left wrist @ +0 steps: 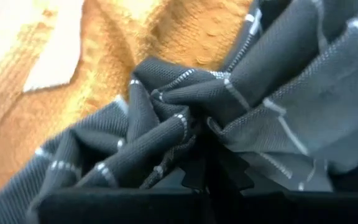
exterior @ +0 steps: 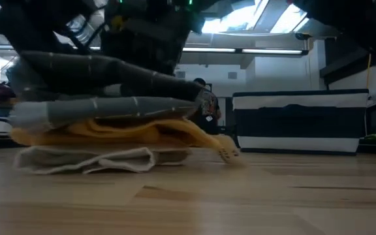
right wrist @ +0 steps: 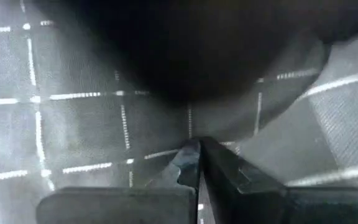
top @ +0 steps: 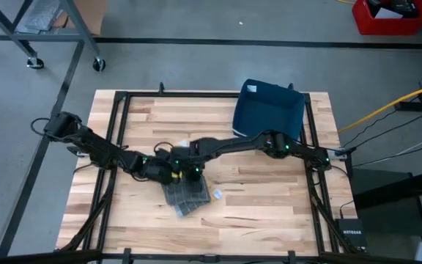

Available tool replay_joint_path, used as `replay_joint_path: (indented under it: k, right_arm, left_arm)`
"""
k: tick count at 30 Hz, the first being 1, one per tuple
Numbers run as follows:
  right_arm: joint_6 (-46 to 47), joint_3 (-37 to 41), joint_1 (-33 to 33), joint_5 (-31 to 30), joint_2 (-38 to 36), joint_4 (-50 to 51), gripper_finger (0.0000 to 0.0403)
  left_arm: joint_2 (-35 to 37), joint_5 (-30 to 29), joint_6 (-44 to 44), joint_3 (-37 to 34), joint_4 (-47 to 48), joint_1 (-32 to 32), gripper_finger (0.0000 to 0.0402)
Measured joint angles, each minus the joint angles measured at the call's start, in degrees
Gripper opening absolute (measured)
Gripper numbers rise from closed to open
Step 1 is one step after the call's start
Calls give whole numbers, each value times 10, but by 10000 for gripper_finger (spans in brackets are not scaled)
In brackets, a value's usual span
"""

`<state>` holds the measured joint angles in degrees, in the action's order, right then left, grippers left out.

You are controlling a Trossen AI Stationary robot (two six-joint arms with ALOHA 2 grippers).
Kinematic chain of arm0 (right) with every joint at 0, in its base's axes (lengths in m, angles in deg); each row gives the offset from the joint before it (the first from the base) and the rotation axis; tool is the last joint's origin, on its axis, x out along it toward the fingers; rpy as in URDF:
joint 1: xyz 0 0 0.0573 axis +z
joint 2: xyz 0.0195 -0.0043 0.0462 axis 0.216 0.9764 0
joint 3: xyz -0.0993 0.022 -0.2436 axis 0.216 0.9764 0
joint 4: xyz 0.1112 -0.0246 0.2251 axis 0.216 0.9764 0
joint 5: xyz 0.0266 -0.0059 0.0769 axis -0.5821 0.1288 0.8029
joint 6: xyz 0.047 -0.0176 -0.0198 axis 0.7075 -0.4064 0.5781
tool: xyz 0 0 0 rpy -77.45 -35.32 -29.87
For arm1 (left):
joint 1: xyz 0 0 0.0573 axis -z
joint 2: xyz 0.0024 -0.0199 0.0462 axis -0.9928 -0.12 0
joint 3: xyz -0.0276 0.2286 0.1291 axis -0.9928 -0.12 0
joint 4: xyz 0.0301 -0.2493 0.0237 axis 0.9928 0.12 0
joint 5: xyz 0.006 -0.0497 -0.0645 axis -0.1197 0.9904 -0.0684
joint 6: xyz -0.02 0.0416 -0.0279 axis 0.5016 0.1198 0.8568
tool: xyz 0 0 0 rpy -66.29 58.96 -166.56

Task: Fold towel
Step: Stack the gray patterned towel on top of the yellow towel, then put the stacked and folded towels into the blue laundry bin

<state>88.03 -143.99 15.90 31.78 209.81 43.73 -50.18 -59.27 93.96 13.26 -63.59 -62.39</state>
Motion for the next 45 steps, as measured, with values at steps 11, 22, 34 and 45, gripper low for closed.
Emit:
replay_joint_path:
  k: [11,22,34,45]
  right_arm:
    - [10,6,66,-125,-44,38,24]
    - [5,4,75,-299,-105,59,24]
    - [8,3,75,-292,-186,95,24]
    - [14,2,74,-290,-292,213,24]
  left_arm:
    - [4,-10,6,19,-6,77,5]
    - [45,-156,-20,20,-3,114,5]
    - [167,-193,-148,20,-41,146,5]
    - [214,-299,-198,20,-119,261,5]
